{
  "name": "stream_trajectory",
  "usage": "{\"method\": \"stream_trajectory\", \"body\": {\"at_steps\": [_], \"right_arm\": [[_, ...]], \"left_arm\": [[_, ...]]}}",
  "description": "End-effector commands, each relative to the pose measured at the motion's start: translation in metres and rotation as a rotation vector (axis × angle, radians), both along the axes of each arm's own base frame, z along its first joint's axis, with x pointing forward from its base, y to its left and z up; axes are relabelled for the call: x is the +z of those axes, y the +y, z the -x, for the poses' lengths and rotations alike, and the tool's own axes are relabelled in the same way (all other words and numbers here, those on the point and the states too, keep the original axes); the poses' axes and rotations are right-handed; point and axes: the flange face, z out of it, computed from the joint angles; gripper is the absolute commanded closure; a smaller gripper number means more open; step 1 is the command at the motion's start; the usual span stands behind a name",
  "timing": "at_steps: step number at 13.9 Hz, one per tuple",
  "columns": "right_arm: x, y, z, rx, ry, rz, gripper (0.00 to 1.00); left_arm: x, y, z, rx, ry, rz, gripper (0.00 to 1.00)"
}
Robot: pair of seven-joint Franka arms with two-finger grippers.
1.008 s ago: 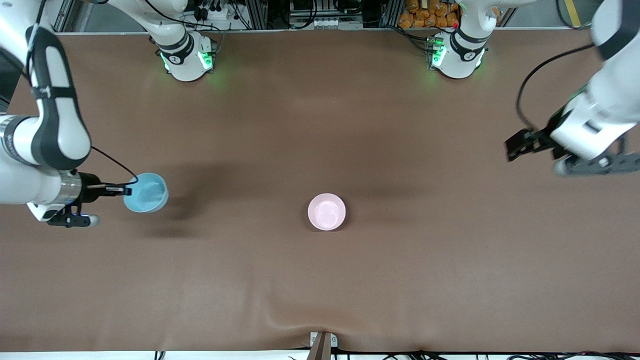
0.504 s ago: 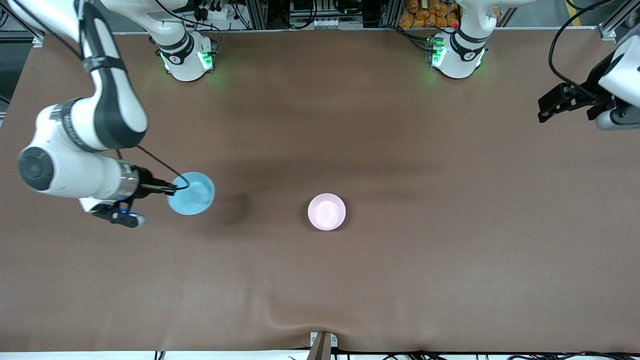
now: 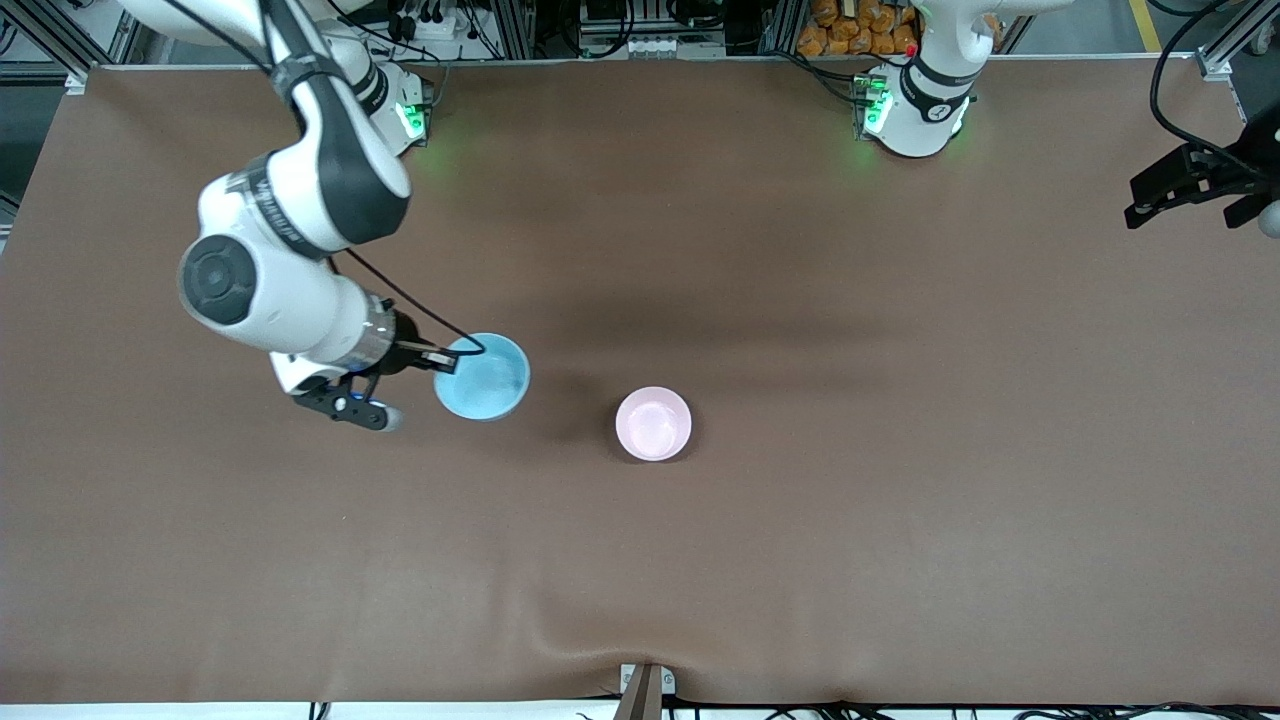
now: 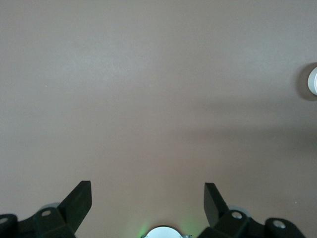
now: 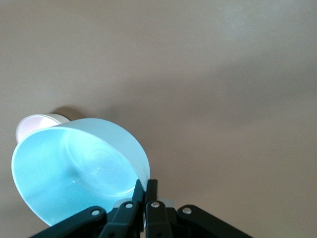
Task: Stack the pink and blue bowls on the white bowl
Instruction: 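Carry the blue bowl with the right gripper over the pink bowl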
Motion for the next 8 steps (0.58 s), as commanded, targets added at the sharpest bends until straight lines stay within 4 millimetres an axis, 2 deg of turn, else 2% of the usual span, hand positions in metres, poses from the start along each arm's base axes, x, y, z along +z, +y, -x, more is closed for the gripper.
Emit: {"method": "stream_trajectory", "body": {"at_steps": [1, 2, 4, 7, 8], "right_arm": [[-0.008, 0.04, 0.005, -0.106, -0.034, -0.023, 1.0], [-0.015, 0.056, 0.008, -0.144, -0.039, -0.024, 1.0], [-0.032, 0.073, 0.004, -0.238, -0.045, -0.035, 1.0], [-0.047, 0.1, -0.022, -0.376, -0.033, -0.051, 1.0], [-0.059, 0.109, -0.027, -0.415, -0.014, -0.055, 1.0]], "left_arm": [[-0.002, 0.004, -0.002, -0.025, -0.008, 0.014, 0.0], [-0.003, 0.004, -0.003, -0.027, -0.006, 0.007, 0.0], [-0.005, 0.004, -0.004, -0.021, -0.005, 0.006, 0.0], [-0.004, 0.002, -0.005, -0.014, -0.011, 0.017, 0.0], [-0.004, 0.002, -0.005, -0.014, -0.011, 0.018, 0.0]]}}
